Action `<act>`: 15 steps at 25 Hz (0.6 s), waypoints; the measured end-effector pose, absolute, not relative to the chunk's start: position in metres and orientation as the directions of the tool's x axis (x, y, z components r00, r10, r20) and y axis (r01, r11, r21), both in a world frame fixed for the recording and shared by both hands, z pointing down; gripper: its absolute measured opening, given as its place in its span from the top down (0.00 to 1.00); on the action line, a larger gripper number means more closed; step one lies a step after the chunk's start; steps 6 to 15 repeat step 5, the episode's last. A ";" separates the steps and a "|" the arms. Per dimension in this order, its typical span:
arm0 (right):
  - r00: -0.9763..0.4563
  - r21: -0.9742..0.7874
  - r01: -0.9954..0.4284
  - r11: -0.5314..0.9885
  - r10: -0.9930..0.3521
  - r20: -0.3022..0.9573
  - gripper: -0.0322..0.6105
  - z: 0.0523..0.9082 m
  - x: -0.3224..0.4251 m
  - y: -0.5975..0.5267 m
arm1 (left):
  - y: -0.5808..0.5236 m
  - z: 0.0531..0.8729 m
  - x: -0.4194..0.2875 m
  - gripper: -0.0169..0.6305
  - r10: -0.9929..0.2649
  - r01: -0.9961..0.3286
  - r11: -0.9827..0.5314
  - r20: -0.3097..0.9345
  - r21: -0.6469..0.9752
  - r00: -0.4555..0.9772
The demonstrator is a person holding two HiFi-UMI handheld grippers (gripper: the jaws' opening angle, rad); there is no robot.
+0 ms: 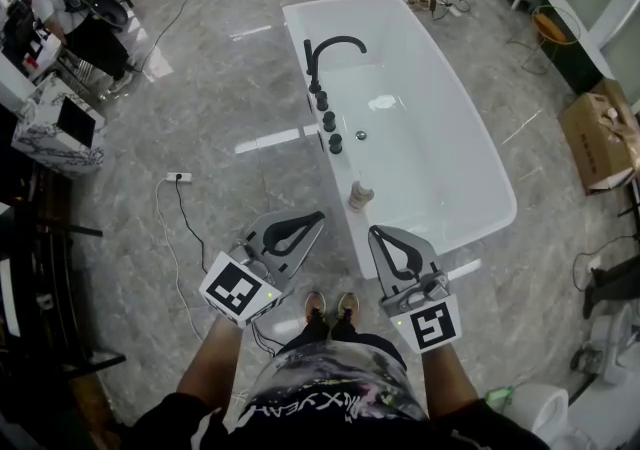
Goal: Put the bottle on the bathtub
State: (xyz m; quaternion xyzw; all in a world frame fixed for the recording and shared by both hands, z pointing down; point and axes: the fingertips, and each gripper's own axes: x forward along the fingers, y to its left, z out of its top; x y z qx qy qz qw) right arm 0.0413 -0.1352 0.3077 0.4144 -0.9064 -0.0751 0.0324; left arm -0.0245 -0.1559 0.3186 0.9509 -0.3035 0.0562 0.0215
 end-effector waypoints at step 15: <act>-0.655 0.164 -0.745 0.647 -0.756 0.005 0.95 0.311 0.042 -0.133 | -0.154 0.318 -0.024 0.95 -0.576 -0.581 -0.814 0.107 0.010 0.810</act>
